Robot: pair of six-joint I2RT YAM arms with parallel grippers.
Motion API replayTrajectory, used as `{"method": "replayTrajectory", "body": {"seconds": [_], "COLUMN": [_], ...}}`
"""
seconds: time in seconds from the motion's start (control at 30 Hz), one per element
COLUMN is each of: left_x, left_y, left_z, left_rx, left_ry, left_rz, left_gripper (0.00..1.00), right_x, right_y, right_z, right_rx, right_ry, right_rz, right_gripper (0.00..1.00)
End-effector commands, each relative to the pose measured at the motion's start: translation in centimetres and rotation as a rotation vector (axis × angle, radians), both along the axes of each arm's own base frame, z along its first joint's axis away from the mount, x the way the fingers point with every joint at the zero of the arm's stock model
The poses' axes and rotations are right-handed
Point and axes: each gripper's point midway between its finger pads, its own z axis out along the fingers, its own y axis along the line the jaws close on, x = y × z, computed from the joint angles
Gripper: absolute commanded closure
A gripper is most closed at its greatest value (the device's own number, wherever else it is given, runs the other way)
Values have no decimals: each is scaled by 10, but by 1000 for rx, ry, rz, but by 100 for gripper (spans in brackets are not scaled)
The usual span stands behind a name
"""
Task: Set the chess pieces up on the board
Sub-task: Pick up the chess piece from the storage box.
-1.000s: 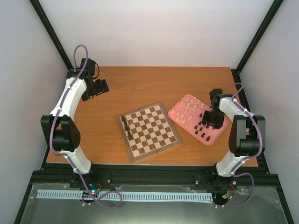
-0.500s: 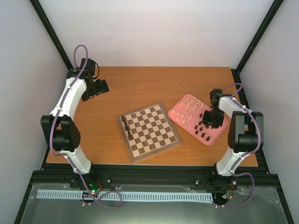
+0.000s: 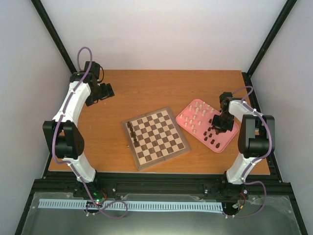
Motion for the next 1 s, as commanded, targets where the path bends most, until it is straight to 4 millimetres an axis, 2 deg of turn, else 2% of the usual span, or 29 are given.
{"method": "replayTrajectory", "body": {"seconds": [0.0, 0.1, 0.17, 0.33, 0.4, 0.47, 0.57, 0.67, 0.73, 0.77, 0.83, 0.97], "left_x": [6, 6, 6, 6, 7, 7, 7, 6, 5, 5, 3, 1], "left_y": [-1, 0, -1, 0, 0, -1, 0, 0, 0, 0, 0, 0], "left_z": [4, 4, 4, 6, 6, 8, 11, 13, 15, 15, 16, 13], "left_rx": [6, 9, 9, 11, 10, 8, 11, 9, 8, 8, 7, 4], "left_ry": [-8, -8, -7, -13, -14, -20, -27, -30, -35, -37, -41, -41], "left_rz": [-4, -3, -5, -4, -4, -3, -2, -2, 0, 0, 0, -1], "left_gripper": [0, 0, 0, 0, 0, 0, 0, 0, 0, 0, 0, 0], "right_x": [4, 1, -1, 4, 7, 9, 10, 10, 2, 2, -13, -40], "right_y": [-2, -3, -5, -5, 2, 18, 60, 123, 175, 190, 238, 305], "right_z": [1, 5, 16, 74, 100, 122, 140, 148, 149, 147, 145, 133], "right_rx": [6, 0, -15, -26, -39, -56, -56, -42, -33, -35, -28, 53], "right_ry": [-12, -14, -30, -143, -185, -208, -220, -230, -220, -212, -205, -170], "right_rz": [-12, -17, -25, -39, -16, 33, 142, 294, 426, 461, 586, 734], "right_gripper": [94, 97, 97, 97, 97, 97, 97, 97, 97, 97, 97, 97]}}
